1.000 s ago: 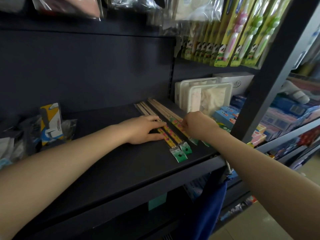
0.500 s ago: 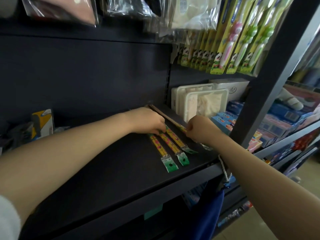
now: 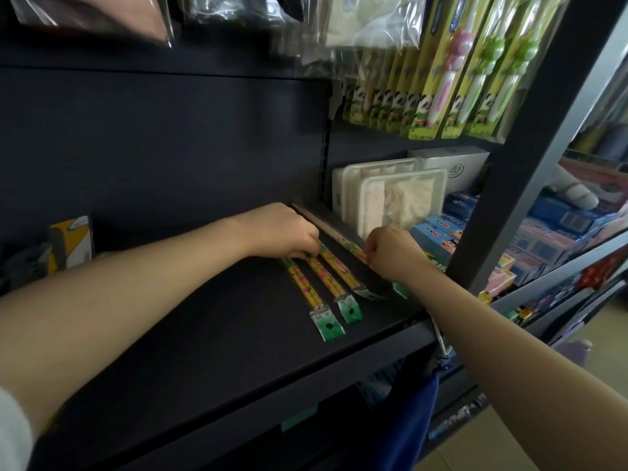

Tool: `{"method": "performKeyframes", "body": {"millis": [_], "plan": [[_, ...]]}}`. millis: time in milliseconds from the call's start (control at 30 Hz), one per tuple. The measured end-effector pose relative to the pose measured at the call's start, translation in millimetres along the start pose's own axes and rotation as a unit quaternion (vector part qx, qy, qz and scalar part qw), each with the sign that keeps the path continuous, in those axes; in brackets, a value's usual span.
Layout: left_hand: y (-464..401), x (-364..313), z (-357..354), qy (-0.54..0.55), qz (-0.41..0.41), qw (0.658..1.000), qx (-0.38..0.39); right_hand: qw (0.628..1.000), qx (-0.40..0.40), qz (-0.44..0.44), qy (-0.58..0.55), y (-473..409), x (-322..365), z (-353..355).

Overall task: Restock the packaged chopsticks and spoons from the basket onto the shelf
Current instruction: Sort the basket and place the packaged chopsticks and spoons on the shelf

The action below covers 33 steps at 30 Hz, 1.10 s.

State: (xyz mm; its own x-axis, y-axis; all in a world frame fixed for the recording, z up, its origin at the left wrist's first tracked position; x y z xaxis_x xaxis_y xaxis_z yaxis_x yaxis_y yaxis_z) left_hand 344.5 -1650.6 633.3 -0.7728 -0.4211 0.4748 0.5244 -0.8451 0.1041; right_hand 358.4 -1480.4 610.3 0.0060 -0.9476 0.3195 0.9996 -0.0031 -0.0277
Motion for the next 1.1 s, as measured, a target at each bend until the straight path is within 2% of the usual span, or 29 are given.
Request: {"method": "performKeyframes", "body": {"millis": [233,300,333,400,467,533,567,833,1100], "plan": [[0,-3,4,0.011,0.052,0.996,-0.078,0.996,-0.006,0.082,-0.033,12,5,14],[8,-5,10,0.045,0.093,0.99,-0.098,0.994,0.012,0.106,-0.007,16,11,12],[14,-5,11,0.061,0.117,0.987,-0.09,0.993,0.026,0.113,0.015,17,14,8],[29,-8,6,0.106,0.149,0.983,-0.022,0.99,0.046,0.125,0.05,17,21,-1],[46,-11,2,0.214,0.176,0.961,0.023,0.988,0.045,0.13,0.064,16,25,-5],[56,-16,-2,0.321,0.195,0.926,0.029,0.99,0.031,0.126,0.051,16,26,-4],[56,-18,-5,0.335,0.205,0.919,0.022,0.991,0.028,0.127,0.044,17,27,-3],[39,-33,-15,0.346,0.28,0.893,-0.068,0.988,0.036,0.146,0.039,20,27,-2],[29,-43,-9,0.359,0.266,0.889,-0.095,0.987,0.023,0.148,0.056,23,33,-5]]}}
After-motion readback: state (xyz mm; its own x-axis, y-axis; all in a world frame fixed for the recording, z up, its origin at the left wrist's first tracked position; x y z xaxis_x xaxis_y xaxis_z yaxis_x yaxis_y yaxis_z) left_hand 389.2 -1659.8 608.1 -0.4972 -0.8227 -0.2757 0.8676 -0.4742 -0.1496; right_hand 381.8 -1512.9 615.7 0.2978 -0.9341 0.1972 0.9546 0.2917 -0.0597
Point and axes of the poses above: each hand's wrist, its own y-axis away from the middle knuckle, its own z-axis out of the back of the hand, x = y × z, the point moved 3 cm from there along -y, towards the middle knuckle, and after that the axes turned 2 degrees about x, right-handed, at the moved point
